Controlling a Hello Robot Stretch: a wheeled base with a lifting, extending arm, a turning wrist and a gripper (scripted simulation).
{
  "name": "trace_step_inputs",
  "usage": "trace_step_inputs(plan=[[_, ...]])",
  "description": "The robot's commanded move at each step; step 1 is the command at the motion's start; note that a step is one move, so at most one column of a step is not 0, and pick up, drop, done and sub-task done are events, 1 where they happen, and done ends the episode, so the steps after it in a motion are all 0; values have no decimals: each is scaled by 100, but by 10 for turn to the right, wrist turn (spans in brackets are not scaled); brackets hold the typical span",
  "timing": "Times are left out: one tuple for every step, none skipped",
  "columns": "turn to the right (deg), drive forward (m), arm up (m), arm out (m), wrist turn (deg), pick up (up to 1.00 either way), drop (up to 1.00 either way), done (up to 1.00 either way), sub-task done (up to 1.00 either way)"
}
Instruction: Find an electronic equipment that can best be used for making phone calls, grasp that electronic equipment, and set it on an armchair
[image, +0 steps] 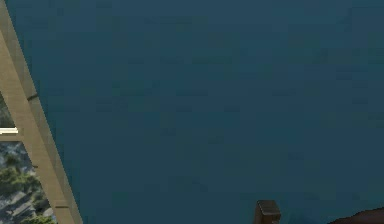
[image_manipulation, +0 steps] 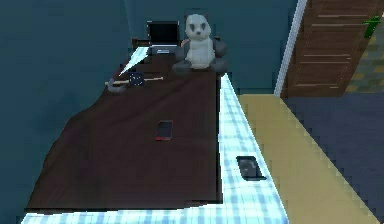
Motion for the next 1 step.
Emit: trace_step_inputs(plan=[[0,0,36,0,0,0,0,0,0]])
